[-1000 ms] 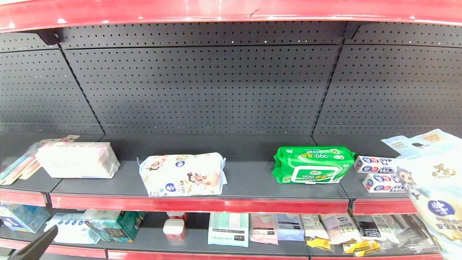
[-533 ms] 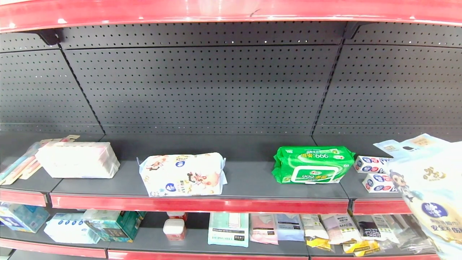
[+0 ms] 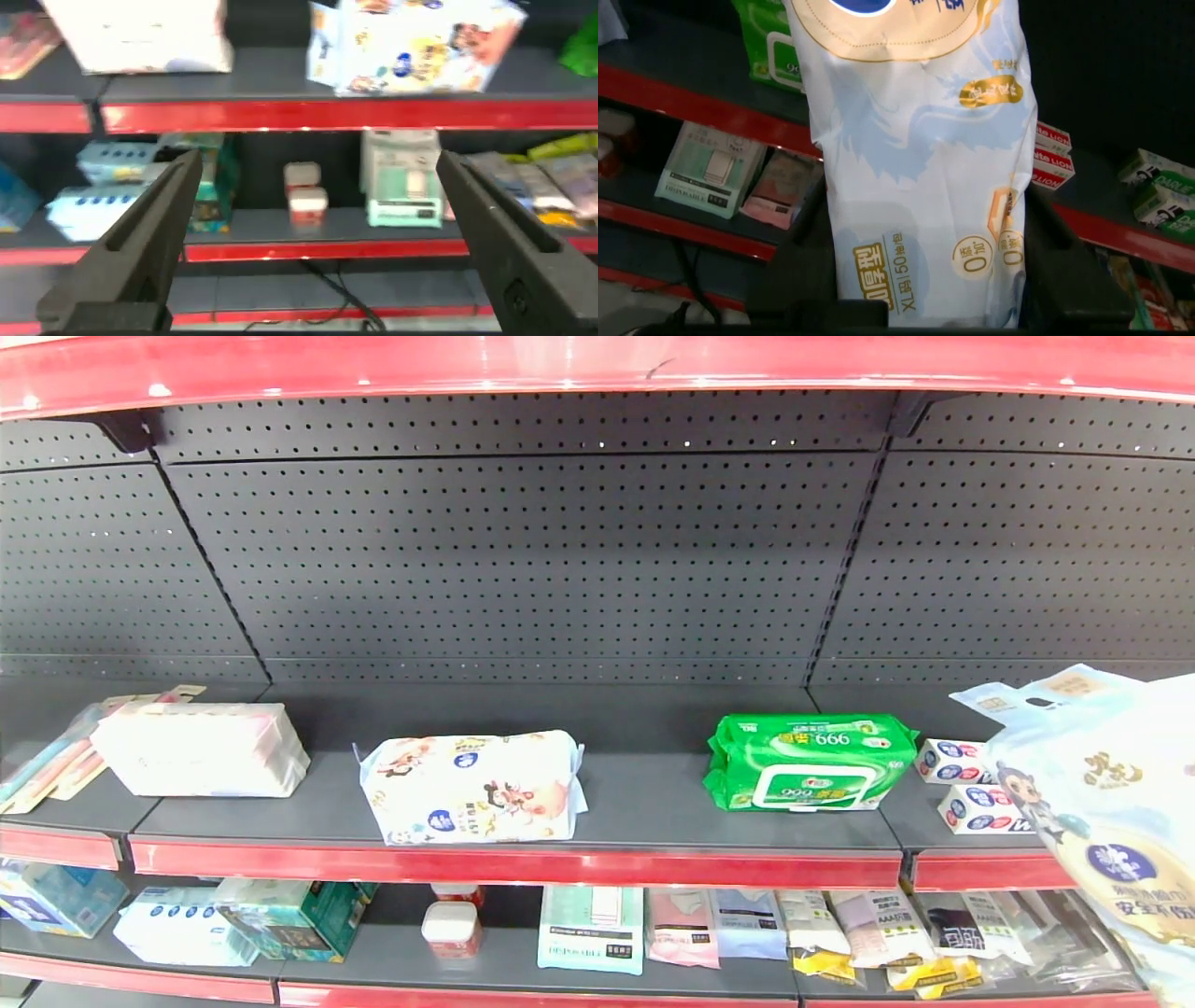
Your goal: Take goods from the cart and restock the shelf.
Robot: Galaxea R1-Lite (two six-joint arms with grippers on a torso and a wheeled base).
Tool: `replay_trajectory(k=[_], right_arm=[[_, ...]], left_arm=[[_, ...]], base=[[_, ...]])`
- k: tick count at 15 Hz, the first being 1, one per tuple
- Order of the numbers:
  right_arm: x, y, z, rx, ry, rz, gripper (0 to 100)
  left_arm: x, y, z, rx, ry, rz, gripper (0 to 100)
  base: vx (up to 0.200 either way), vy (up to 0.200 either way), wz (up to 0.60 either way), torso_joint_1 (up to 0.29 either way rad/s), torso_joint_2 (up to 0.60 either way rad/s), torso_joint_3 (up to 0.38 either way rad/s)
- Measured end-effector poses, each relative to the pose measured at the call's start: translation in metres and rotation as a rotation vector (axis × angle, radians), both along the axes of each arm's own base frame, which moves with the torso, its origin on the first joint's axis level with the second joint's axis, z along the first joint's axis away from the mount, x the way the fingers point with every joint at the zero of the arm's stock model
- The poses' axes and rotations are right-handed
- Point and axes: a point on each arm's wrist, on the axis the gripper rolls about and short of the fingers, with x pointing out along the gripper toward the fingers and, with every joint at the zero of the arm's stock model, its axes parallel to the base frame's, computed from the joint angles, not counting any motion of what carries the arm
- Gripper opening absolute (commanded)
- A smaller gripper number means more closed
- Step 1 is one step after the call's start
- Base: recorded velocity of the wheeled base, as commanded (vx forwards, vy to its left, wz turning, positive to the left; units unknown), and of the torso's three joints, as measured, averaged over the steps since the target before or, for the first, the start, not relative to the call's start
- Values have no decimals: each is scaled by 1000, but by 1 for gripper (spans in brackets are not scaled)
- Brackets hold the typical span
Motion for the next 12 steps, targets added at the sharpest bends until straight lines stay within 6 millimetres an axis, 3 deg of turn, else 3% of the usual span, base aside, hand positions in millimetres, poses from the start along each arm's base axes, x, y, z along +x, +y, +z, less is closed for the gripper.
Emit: replay_trajectory(k=[2, 5, 12], right_arm=[[2, 0, 1, 3, 8, -1, 0], [5, 0, 1, 4, 25, 4, 0], [7, 0, 3, 1, 30, 2, 0]], left_arm=[[0, -2, 0, 49, -11, -103, 100], [1, 1, 0, 50, -1, 50, 100], [13, 3, -11, 23, -124, 118, 100]], base=[[0, 0, 0, 0, 0, 0], [0, 0, 0, 0, 0, 0], [0, 0, 0, 0, 0, 0]])
